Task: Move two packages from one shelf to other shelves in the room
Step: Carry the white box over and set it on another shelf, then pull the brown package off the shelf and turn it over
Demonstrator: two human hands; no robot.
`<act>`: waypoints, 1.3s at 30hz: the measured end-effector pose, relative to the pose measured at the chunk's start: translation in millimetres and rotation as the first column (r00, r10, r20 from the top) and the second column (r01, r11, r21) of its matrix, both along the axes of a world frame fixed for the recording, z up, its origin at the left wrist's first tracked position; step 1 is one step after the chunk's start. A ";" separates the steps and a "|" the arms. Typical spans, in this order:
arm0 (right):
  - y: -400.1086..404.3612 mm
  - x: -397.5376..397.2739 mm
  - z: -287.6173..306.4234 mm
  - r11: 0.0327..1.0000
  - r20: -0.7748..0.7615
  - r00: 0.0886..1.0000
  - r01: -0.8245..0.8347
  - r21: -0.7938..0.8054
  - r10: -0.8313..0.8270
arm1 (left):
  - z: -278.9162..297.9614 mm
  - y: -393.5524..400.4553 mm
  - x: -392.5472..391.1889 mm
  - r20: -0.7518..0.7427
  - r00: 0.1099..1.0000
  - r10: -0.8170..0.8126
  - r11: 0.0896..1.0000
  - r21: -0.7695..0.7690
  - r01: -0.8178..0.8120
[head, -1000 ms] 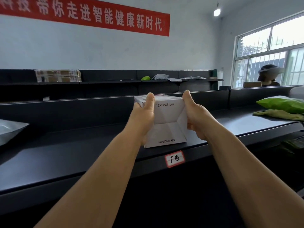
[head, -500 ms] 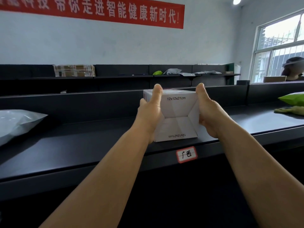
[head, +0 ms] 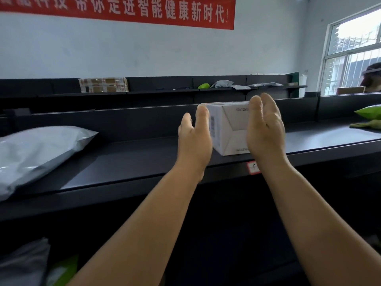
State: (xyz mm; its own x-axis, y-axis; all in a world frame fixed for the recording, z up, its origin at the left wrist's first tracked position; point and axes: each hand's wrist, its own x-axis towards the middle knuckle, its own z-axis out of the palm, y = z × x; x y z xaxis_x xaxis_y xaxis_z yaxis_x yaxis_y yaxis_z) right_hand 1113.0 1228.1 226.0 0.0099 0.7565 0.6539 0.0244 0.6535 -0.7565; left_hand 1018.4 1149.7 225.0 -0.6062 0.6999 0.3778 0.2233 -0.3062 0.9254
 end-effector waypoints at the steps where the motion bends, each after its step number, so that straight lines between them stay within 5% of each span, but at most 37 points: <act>1: -13.1 -4.4 -3.8 1.000 -0.017 1.000 -0.011 -0.003 0.011 | -3.0 -12.8 -2.5 -0.011 1.000 0.001 1.000 0.004 -0.001; 11: -173.0 -66.8 -50.4 0.917 -0.142 0.933 -0.354 -0.185 0.331 | -37.6 -172.6 -44.7 0.028 0.989 0.146 0.989 0.027 -0.146; 22: -324.9 -140.6 -91.8 0.754 -0.102 0.820 -0.561 -0.343 0.564 | -92.3 -333.6 -112.0 0.101 0.894 0.437 0.898 0.003 -0.440; 39: -496.9 -268.2 -139.5 0.455 -0.025 0.520 -0.769 -0.450 0.854 | -150.5 -521.7 -195.3 0.163 0.604 0.780 0.621 -0.088 -0.779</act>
